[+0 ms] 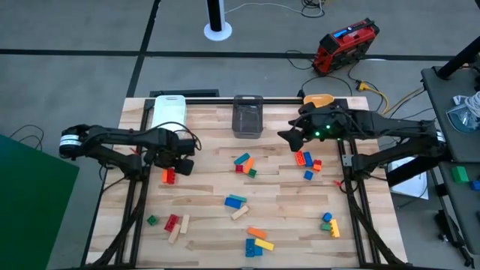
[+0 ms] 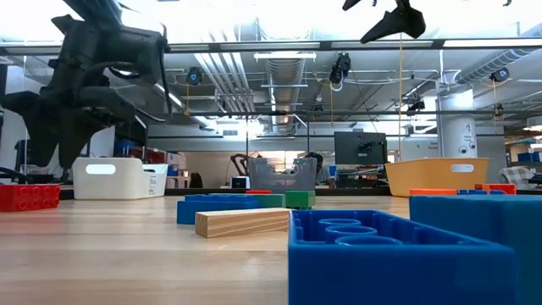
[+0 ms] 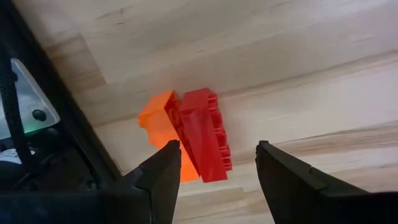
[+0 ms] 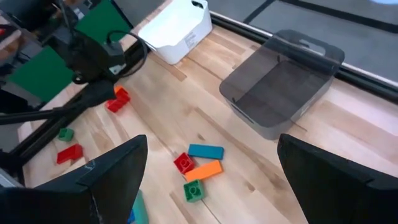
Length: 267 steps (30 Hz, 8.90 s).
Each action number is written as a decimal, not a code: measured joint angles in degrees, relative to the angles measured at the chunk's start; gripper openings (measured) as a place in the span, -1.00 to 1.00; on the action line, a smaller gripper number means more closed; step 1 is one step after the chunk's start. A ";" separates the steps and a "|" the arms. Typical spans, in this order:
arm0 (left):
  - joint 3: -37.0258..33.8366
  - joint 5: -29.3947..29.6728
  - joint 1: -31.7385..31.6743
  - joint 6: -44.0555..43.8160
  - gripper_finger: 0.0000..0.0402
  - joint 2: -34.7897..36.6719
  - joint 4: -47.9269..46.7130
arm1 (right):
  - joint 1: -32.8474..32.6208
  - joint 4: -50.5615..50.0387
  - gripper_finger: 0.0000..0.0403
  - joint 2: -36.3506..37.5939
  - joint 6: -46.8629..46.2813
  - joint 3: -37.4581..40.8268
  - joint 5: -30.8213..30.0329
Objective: Sort blocks by size
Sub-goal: Put the top big red game piece into the white bin, then put the top small green game piece into the black bin
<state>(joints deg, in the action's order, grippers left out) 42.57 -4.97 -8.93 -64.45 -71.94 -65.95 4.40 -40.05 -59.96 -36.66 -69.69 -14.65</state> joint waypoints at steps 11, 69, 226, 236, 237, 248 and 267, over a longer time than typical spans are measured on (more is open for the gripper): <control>-3.14 0.00 0.04 0.15 -0.18 -1.07 5.02 | 0.00 0.02 0.74 1.32 0.32 0.00 -0.42; -1.74 3.02 32.07 -43.03 0.12 -2.94 8.96 | 0.02 0.04 0.74 0.54 2.79 0.00 -0.42; 31.28 18.16 11.57 5.40 -0.21 2.34 1.07 | 0.03 2.71 0.74 -18.01 15.38 -13.98 -3.98; 31.28 23.91 11.58 4.94 -0.21 11.73 -0.22 | 0.39 -12.83 0.74 -30.23 1.75 -21.11 -6.08; 31.28 25.05 11.58 4.94 -0.21 12.60 -0.59 | 0.39 -14.53 0.74 -31.24 0.65 -21.11 -5.96; 31.23 33.28 11.56 5.40 -0.21 18.15 -5.14 | 0.90 -25.86 0.74 -41.04 1.40 -21.07 -1.68; 31.13 34.51 11.56 5.42 -0.21 17.12 -8.55 | -2.27 -15.08 0.74 -53.91 12.89 -21.03 19.60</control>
<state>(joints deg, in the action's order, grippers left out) 73.69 29.54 2.63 -59.02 -54.82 -74.50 2.13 -55.13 -113.87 -23.77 -90.72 4.95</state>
